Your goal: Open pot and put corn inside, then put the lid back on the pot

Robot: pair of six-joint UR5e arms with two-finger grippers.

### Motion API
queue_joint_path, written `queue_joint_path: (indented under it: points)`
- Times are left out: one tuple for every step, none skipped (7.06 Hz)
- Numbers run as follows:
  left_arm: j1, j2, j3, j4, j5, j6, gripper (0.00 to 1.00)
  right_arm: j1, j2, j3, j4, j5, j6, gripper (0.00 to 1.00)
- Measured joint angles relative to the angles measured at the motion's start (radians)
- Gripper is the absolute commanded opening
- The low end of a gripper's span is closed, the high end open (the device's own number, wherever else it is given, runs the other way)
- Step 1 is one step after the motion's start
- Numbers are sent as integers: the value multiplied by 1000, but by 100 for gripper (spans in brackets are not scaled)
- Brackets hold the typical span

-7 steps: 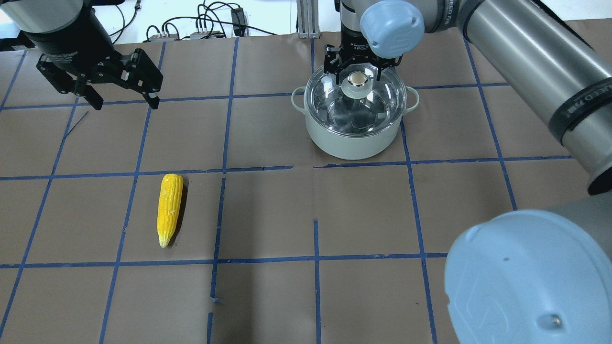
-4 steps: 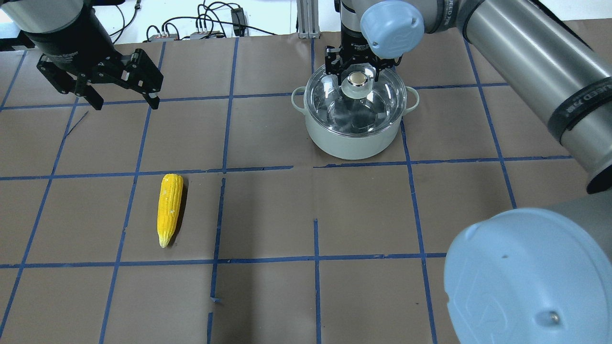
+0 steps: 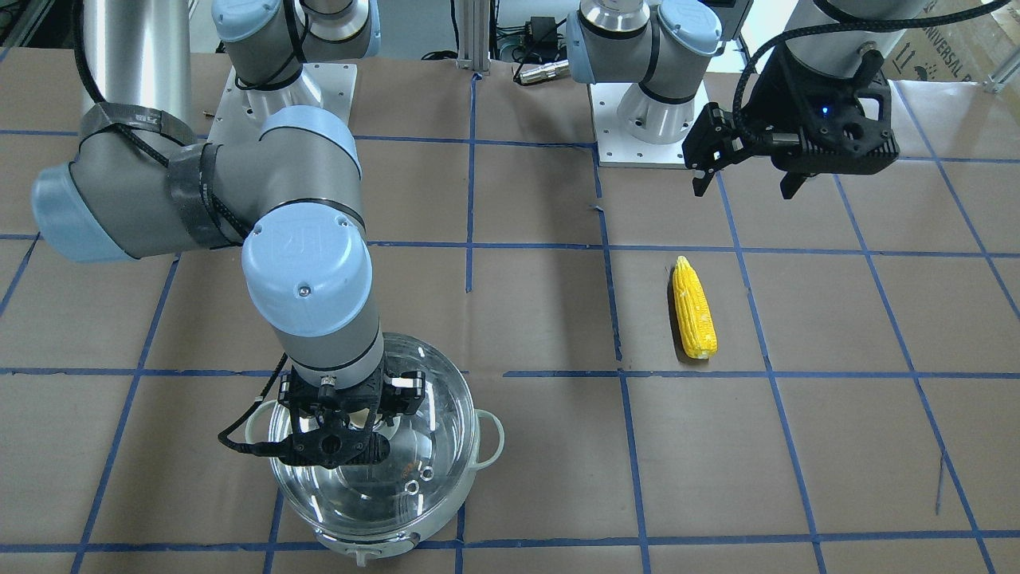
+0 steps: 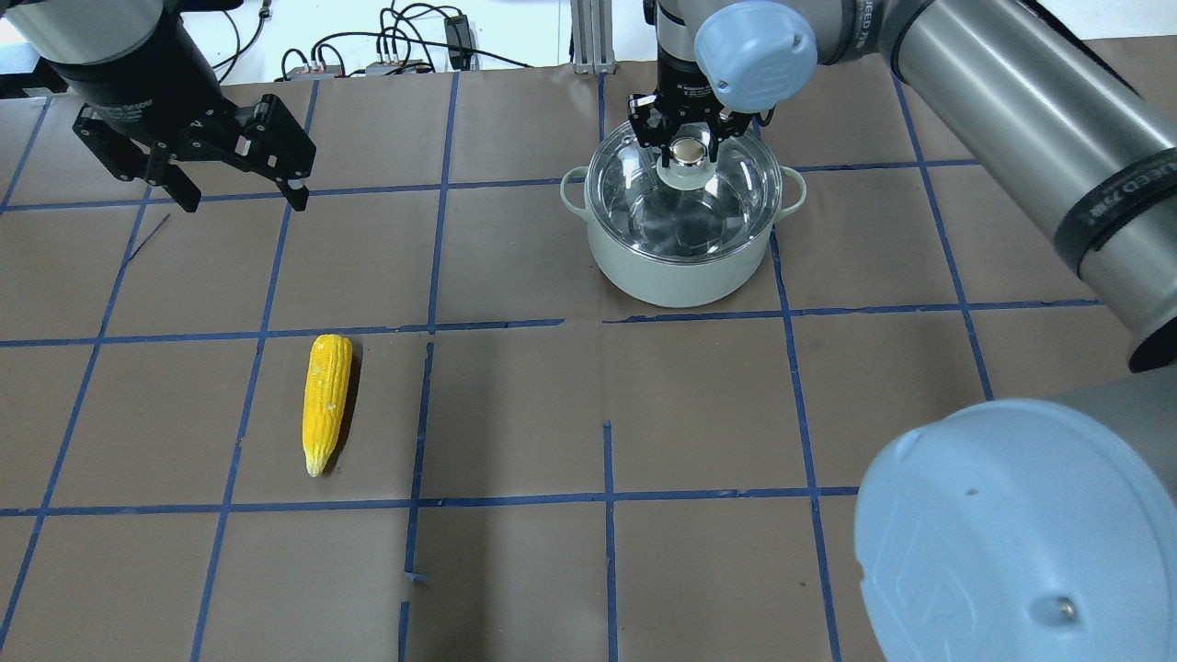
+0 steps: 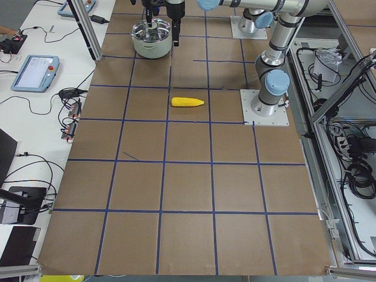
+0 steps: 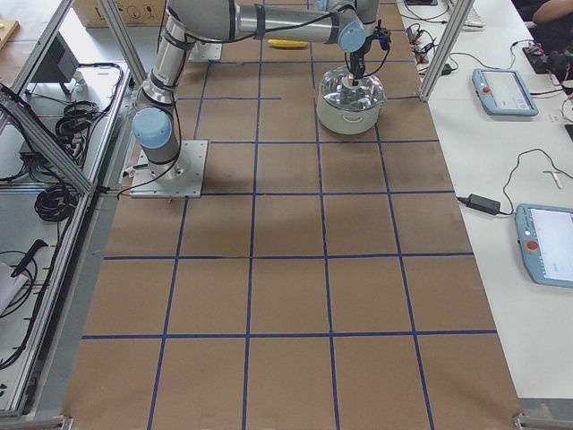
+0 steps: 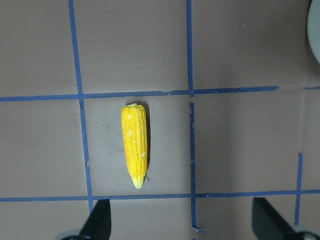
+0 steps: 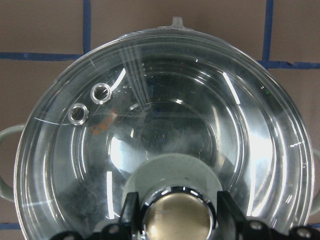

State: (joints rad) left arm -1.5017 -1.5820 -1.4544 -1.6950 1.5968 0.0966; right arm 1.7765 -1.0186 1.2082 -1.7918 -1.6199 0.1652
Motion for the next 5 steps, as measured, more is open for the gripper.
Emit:
queue_joint_path:
  points:
    - [0,4,-2,-1,1,3,100,0,0,-2,0,1,0,34]
    - [0,14,-6,-4,3,10,100,0,0,-4,0,1,0,26]
    - [0,17,-8,-6,2,13,100,1,-1,-7,0,2,1,24]
    - [2,11,-15,-6,0,16,100,3,-2,-11,0,3,3,24]
    - [12,4,-42,2,-1,25,100,5,-6,-16,2,6,6,24]
